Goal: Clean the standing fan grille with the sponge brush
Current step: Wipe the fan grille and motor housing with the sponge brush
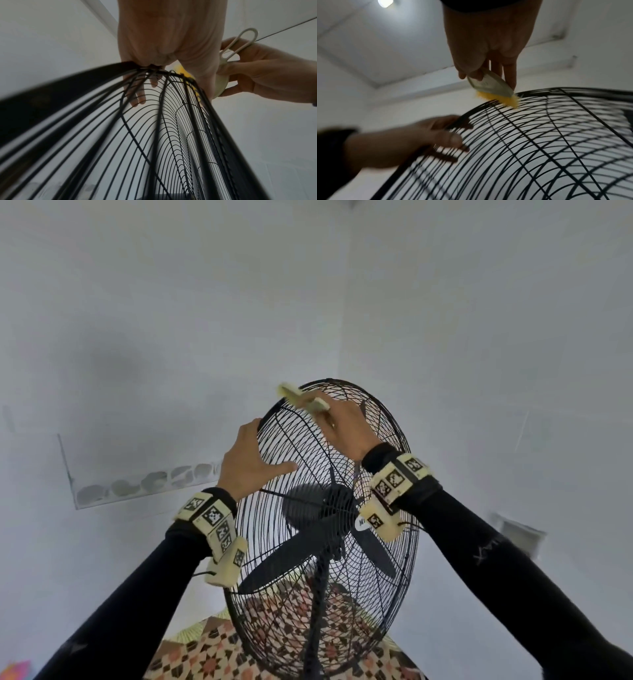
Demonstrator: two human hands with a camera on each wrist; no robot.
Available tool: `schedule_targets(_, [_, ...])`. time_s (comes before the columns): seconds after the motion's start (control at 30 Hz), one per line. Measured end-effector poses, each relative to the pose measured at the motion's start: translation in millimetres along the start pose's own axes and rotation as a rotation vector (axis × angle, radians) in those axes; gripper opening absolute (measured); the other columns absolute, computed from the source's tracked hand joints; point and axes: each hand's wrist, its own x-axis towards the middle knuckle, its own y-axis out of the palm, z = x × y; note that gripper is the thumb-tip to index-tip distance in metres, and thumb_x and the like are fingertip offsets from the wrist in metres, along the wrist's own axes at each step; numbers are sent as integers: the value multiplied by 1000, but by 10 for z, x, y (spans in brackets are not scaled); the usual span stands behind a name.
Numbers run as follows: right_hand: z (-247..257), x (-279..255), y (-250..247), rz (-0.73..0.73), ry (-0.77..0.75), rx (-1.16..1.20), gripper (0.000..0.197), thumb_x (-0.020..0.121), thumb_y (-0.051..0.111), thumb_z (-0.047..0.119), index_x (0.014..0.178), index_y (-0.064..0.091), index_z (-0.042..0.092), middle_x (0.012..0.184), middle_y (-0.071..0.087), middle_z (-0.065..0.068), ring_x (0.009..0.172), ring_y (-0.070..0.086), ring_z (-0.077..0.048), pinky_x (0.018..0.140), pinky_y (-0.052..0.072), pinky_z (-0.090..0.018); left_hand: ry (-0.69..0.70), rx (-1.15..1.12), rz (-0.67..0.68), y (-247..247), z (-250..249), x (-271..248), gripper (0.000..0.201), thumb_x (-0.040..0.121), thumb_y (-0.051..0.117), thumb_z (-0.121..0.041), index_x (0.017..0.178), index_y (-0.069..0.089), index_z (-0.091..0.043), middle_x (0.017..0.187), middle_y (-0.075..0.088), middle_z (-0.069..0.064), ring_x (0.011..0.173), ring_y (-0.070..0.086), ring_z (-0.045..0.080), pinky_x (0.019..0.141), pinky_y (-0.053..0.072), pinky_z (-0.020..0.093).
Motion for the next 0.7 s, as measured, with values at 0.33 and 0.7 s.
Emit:
schedule_targets(0.33, [-77, -263, -1, 170, -59, 93, 19, 98, 53, 8, 111, 49, 21, 87, 67, -5, 49, 50, -14, 46, 39, -25, -264, 473, -36, 290, -457, -4, 138, 69, 76, -78, 162, -1, -9, 162, 14, 14, 145, 23, 38, 111, 33, 62])
schedule_targets(0.7, [-276, -180, -140, 164, -15, -3, 28, 92, 53, 0, 115, 54, 17, 90, 66, -6, 57, 49, -19, 56, 38, -28, -141, 596, -219, 453, -385, -170, 128, 67, 68, -88, 166, 8, -33, 161, 25, 21, 141, 28, 41, 109, 33, 59])
